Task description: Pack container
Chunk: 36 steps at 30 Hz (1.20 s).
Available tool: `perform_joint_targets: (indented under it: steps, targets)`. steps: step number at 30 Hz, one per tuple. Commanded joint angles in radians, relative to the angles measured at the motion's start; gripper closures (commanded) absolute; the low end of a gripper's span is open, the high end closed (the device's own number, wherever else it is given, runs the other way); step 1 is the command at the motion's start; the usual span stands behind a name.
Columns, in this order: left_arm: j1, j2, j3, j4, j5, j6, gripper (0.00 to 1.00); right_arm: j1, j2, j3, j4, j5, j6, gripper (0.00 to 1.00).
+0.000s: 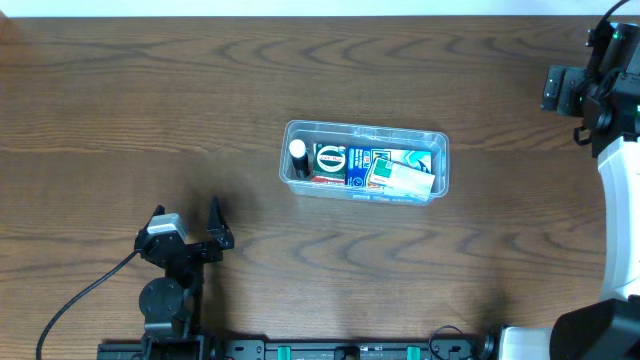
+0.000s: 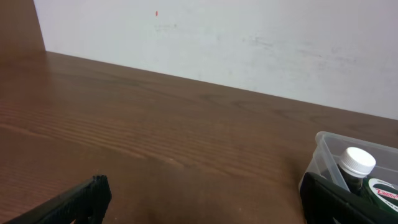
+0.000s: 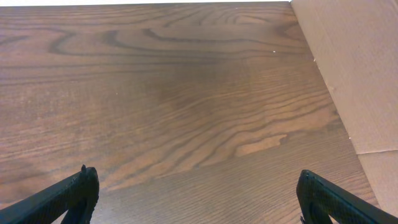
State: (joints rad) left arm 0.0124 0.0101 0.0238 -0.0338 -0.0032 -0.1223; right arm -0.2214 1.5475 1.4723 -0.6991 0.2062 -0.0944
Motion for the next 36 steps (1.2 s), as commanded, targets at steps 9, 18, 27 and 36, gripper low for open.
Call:
perform_joint_targets:
  steps: [9, 18, 27, 36]
  targets:
    - [0.006, -0.006, -0.02, -0.04, -0.006, 0.014, 0.02, 0.068, -0.121, -0.003, -0.002, 0.003, 0.011, 0.01]
    - [0.006, -0.006, -0.02, -0.04, -0.005, 0.014, 0.02, 0.365, -0.383, -0.004, -0.001, 0.003, 0.011, 0.01]
    - [0.006, -0.006, -0.02, -0.04, -0.006, 0.014, 0.02, 0.451, -0.646, -0.088, 0.001, 0.041, -0.012, 0.01]
    - [0.006, -0.006, -0.02, -0.04, -0.005, 0.014, 0.02, 0.449, -0.914, -0.425, 0.003, 0.045, -0.012, 0.01]
